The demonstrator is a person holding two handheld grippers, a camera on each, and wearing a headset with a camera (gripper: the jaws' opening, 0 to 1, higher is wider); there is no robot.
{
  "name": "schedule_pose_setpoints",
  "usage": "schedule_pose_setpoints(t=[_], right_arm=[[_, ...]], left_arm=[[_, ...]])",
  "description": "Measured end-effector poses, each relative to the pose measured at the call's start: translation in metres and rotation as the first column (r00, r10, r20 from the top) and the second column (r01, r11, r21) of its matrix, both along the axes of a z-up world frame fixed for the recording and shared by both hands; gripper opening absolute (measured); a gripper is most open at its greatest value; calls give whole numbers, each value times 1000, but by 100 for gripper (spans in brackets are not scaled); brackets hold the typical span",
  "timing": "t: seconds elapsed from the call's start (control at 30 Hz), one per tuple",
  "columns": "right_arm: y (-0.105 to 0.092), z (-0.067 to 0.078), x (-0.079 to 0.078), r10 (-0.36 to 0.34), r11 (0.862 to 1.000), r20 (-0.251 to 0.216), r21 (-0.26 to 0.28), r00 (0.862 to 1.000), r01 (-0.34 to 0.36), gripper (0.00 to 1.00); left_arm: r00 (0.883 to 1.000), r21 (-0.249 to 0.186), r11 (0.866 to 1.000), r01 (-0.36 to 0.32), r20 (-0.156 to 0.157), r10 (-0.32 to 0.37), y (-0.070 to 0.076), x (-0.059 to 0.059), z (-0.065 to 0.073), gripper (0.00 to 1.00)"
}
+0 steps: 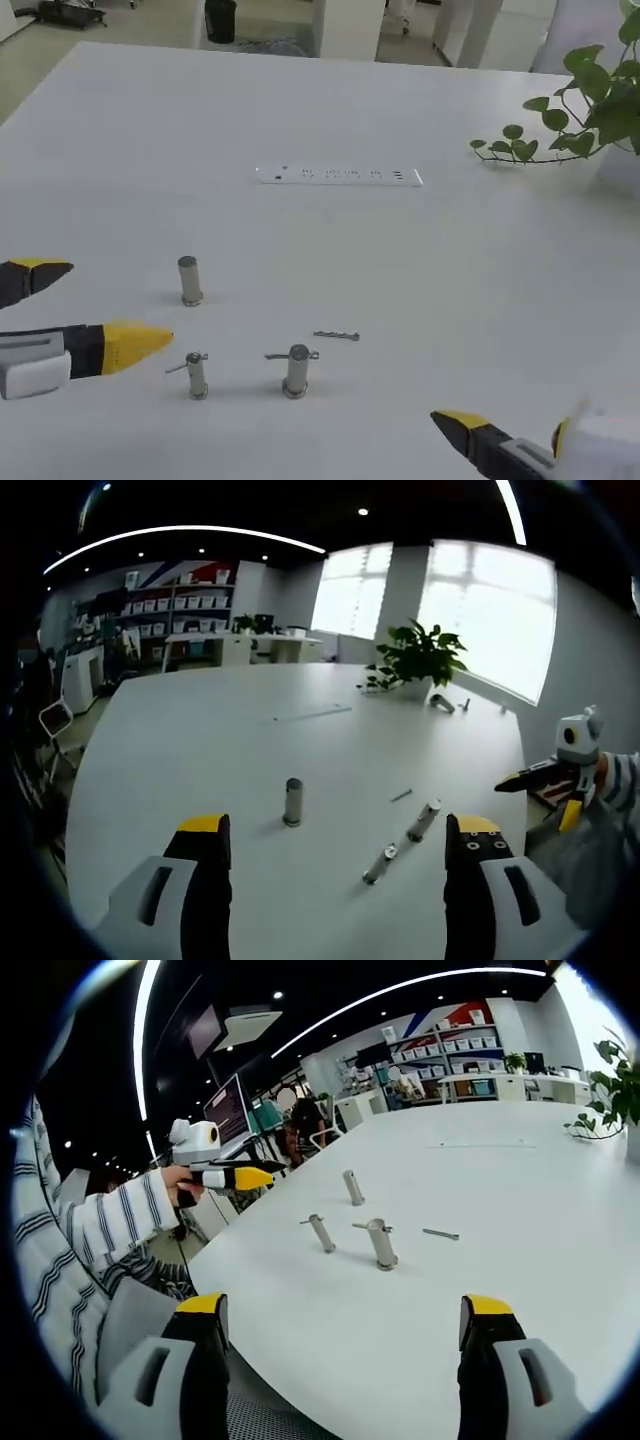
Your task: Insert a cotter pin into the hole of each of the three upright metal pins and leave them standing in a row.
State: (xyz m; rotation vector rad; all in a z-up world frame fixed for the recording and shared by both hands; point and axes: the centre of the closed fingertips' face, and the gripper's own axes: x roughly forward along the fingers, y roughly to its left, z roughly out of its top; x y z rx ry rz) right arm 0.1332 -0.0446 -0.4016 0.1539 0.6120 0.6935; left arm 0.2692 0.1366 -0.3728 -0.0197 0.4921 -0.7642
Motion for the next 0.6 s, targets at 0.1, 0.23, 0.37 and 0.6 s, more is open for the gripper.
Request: schedule_pose_setpoints(t=[0.1,0.23,0.37,0.6], right_arm=[[4,2,-1,6,1000,6,-10,1000,-6,94],[10,3,-1,16,1000,7,-4,1000,-16,94],[14,3,1,22,1000,16,-23,1000,-21,94],[13,0,1,47,995,39,-86,998,-43,92]], left_arm=[[1000,4,1000,13,-4,-12,-3,7,0,80],[999,24,999,34,4,-34,-8,17,-1,77],[999,57,997,50,7,-50,-10,25,-7,75],[998,112,992,52,35,-57,-13,36,-19,60]])
